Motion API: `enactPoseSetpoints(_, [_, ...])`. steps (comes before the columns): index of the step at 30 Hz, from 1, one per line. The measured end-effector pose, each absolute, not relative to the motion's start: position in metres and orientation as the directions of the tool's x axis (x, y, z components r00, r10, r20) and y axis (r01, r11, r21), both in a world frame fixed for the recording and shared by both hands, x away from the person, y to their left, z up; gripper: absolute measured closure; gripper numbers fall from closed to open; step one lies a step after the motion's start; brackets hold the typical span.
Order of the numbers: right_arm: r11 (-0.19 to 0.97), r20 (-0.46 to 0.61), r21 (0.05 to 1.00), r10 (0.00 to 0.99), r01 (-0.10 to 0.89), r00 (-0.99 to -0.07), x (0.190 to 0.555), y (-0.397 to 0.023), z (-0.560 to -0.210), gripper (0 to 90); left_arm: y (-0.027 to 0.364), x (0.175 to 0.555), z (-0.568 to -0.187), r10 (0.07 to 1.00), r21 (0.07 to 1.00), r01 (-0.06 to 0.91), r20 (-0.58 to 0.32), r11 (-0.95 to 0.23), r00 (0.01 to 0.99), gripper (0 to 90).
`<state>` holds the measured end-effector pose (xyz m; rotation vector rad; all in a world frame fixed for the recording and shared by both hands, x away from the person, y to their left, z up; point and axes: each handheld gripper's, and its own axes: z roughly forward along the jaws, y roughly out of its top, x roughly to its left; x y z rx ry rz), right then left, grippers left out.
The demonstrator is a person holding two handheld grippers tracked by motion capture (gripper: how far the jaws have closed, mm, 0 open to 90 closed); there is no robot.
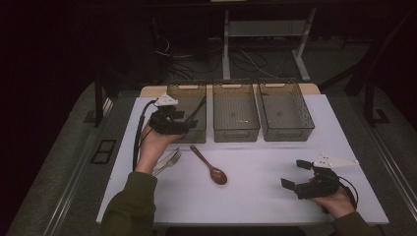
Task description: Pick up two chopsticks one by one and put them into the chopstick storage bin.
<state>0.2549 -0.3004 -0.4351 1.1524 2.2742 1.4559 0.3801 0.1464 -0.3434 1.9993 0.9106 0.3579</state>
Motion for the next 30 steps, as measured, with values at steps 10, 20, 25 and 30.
enactPoseSetpoints(10, [0.208,0.227,0.84,0.704,0.502,-0.673,0.255,-0.3,-0.435,0.9,0.146,0.337,-0.359,0.681,0.841,0.436,-0.115,-0.321,0.723,26.7])
enactPoseSetpoints(20, [0.206,0.228,0.842,0.702,0.499,-0.675,0.253,-0.301,-0.433,0.9,0.147,0.301,-0.38,0.659,0.848,0.415,-0.109,-0.329,0.744,25.8])
enactPoseSetpoints(25, [0.212,0.223,0.843,0.699,0.494,-0.68,0.254,-0.3,-0.434,0.9,0.148,0.289,-0.392,0.649,0.841,0.414,-0.102,-0.348,0.754,30.0])
enactPoseSetpoints(30, [0.216,0.219,0.843,0.699,0.492,-0.681,0.254,-0.299,-0.434,0.9,0.149,0.293,-0.397,0.649,0.835,0.418,-0.099,-0.358,0.754,49.5])
